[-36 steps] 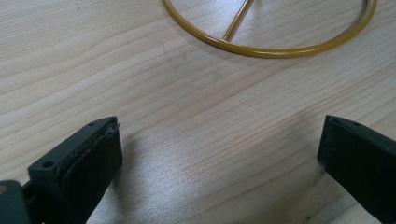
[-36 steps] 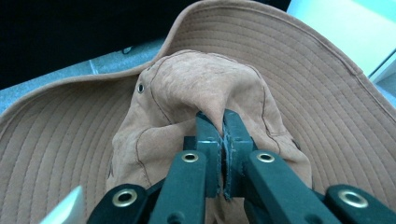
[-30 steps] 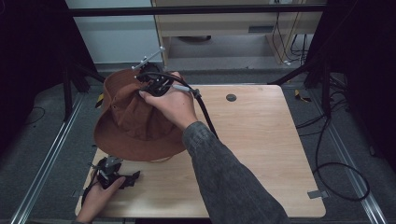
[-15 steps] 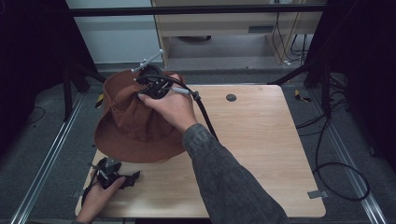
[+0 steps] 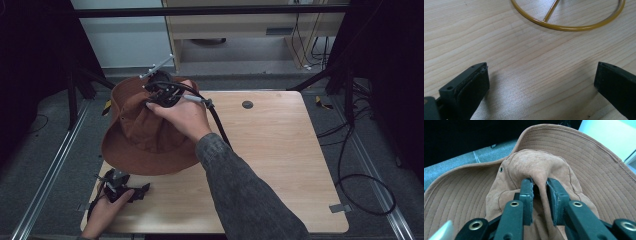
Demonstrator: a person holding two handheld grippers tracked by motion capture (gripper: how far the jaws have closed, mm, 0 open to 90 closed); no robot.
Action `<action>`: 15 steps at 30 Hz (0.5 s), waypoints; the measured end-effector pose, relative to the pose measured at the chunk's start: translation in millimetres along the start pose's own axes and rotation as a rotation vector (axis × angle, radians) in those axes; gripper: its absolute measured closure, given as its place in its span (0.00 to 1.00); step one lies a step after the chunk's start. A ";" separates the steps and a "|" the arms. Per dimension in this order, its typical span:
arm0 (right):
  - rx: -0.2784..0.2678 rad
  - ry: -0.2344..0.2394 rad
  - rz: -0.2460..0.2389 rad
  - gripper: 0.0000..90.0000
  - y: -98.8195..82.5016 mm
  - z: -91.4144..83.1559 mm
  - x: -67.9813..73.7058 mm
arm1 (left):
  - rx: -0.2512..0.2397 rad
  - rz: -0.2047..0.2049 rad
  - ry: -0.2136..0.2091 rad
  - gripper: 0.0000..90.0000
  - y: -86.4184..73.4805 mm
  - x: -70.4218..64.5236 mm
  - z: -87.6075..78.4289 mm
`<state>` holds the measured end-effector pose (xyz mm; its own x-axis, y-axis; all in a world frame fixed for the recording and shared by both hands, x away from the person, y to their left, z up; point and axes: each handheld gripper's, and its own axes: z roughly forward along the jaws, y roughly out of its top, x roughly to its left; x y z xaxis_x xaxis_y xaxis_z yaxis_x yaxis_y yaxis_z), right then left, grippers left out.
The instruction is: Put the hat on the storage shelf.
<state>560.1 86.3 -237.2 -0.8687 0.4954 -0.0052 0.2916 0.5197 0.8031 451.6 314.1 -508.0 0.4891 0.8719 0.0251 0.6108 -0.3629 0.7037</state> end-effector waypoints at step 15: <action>0.001 -0.004 -0.001 0.74 -0.1 2.1 2.1 | -0.001 0.001 0.002 0.00 -0.1 -0.1 0.2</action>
<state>559.1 88.7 -238.5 -0.8674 0.4975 -0.0079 0.2913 0.5207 0.8025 451.6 314.0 -508.2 0.4889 0.8719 0.0274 0.6096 -0.3639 0.7043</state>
